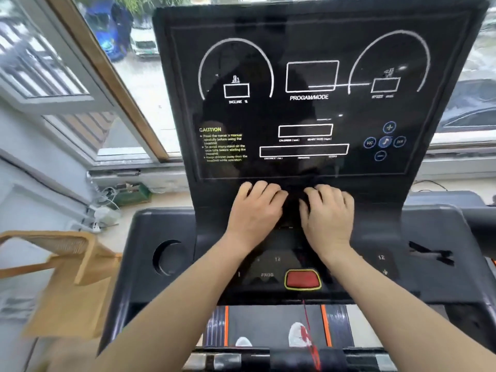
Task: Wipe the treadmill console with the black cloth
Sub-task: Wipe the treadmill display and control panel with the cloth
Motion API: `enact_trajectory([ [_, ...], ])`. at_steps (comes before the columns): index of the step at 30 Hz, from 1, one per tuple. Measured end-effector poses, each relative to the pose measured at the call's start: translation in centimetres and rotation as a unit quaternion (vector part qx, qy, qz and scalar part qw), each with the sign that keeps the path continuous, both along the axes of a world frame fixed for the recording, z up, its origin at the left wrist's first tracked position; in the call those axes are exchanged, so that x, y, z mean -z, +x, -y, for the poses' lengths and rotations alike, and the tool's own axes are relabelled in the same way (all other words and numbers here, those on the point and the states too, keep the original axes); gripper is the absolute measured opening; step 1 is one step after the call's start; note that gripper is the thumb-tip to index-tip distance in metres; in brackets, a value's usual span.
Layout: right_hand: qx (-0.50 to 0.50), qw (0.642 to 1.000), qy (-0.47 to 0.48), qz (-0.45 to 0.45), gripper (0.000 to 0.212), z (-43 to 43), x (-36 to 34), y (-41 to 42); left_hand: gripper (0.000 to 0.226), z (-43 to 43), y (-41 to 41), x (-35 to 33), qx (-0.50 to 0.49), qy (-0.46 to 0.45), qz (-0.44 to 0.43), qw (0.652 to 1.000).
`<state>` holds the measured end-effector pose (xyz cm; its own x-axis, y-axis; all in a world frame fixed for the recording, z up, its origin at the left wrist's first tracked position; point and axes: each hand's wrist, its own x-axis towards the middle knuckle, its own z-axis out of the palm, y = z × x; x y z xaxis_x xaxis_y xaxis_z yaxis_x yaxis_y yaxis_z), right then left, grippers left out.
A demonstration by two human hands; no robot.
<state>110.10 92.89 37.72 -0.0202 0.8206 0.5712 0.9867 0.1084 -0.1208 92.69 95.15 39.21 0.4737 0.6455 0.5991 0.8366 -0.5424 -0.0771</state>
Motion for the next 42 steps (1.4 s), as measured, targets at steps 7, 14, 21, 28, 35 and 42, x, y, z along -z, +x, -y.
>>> enact_trajectory([
  [7,-0.095,0.995,0.001,0.018,0.008,-1.2,-0.6,-10.1,0.022,1.3,-8.7,0.0,-0.082,-0.013,-0.011,0.996],
  [14,-0.127,0.99,0.017,0.062,0.018,-1.1,-0.7,-2.3,0.017,0.7,-2.6,0.3,-0.032,-0.032,0.024,0.999],
  [21,-0.004,0.998,-0.053,0.031,0.027,0.2,-1.2,8.4,0.018,0.0,9.2,0.7,0.072,-0.076,0.047,0.993],
  [28,-0.064,0.998,-0.021,-0.007,0.059,-1.4,-3.9,3.4,0.03,-0.2,2.5,-2.7,-0.002,-0.031,0.163,0.986],
  [35,-0.234,0.942,-0.129,0.204,0.081,-5.2,-4.4,-8.4,0.021,-0.4,-9.1,-2.1,-0.235,-0.021,0.083,0.968],
  [42,-0.292,0.911,-0.104,0.273,0.082,-6.7,-4.2,-11.9,0.017,0.1,-8.7,-2.7,-0.266,-0.102,0.262,0.922],
])
